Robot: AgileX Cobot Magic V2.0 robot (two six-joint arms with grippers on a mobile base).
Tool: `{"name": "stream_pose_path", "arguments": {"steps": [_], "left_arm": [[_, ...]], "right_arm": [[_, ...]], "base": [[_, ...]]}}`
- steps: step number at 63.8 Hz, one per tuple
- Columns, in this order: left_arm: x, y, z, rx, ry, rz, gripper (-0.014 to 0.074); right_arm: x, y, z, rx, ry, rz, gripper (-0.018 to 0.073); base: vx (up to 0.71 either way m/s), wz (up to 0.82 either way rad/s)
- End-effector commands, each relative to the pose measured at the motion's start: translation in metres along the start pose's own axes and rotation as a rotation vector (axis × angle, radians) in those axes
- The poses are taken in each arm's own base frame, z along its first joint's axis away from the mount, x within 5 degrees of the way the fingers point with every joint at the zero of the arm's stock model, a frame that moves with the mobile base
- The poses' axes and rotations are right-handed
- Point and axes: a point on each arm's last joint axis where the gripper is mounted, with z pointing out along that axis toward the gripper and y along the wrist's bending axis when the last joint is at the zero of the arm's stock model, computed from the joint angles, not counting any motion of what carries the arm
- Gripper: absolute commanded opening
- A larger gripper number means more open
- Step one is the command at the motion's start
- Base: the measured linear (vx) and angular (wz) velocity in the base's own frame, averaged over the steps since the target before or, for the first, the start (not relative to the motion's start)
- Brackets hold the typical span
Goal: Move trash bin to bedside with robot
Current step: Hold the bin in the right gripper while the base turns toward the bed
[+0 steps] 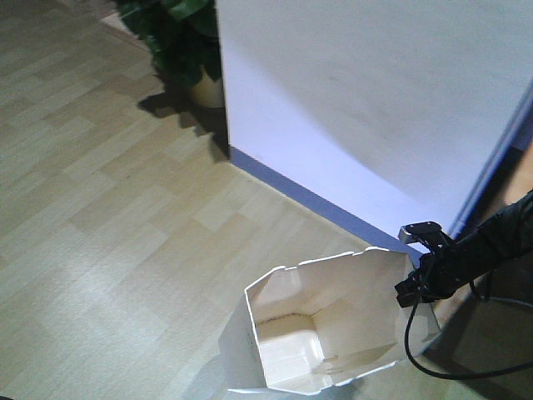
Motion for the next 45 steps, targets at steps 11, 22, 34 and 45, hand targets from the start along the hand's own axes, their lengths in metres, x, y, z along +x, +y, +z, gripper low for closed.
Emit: {"name": "stream_pose_path", "arguments": {"steps": [11,22,34,45], "left_arm": [[-0.015,-0.0005,-0.0022,0.005,-0.102,-0.006,-0.0006],[-0.015,-0.0005,-0.0022,0.005,-0.102,-0.006,-0.0006],[-0.015,-0.0005,-0.0022,0.005,-0.102,-0.006,-0.0006],[-0.015,-0.0005,-0.0022,0.005,-0.102,-0.006,-0.0006]], "right_arm": [[-0.0148,0.0194,-0.0246,-0.145,-0.06,-0.007,-0.0005],[-0.0148,0.0193,-0.0246,-0.144,-0.061,-0.007,-0.0005],[-0.0148,0.0193,-0.0246,-0.144,-0.06,-0.008,-0.0005],[-0.0148,0.0193,-0.0246,-0.144,-0.06,-0.008,-0.0005]], "base": [[0.08,0.46],[0.1,0.4],[0.12,0.47],[0.14,0.56]]}}
